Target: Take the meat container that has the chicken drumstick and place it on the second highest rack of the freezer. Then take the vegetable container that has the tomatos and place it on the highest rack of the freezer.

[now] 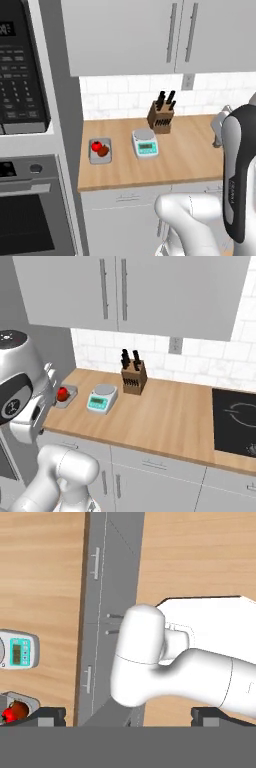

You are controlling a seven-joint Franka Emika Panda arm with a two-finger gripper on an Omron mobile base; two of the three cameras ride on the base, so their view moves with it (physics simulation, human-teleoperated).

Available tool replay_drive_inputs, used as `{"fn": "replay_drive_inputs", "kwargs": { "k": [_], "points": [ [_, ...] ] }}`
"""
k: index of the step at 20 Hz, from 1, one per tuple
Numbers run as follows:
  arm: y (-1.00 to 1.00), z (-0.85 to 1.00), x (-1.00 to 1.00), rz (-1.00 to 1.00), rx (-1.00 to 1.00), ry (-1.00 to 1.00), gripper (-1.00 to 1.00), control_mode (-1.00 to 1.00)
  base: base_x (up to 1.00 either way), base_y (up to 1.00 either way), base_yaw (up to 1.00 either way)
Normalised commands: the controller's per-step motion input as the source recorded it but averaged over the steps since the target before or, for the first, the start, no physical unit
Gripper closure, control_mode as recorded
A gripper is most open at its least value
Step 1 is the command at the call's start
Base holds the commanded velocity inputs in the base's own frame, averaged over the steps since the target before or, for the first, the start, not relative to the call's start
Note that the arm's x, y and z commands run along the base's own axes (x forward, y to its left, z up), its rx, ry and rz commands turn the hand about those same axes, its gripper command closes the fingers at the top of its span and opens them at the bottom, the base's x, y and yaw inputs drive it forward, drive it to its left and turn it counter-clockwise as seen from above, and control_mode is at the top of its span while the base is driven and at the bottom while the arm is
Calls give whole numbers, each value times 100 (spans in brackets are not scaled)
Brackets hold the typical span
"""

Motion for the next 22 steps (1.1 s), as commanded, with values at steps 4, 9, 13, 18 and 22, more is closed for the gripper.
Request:
{"fn": "replay_drive_inputs", "kwargs": {
  "k": [4, 9, 13, 18, 22],
  "points": [
    [0, 0, 0, 0, 0, 0, -100, 100, 60, 0, 0],
    [0, 0, 0, 0, 0, 0, -100, 100, 26, 0, 0],
    [28, -4, -13, 0, 0, 0, -100, -100, -19, 2, 0],
    [100, -6, 10, -14, 0, 0, -100, -100, 0, 0, 0],
    [93, 0, 31, -18, 1, 4, -100, -100, 0, 0, 0]
  ]
}}
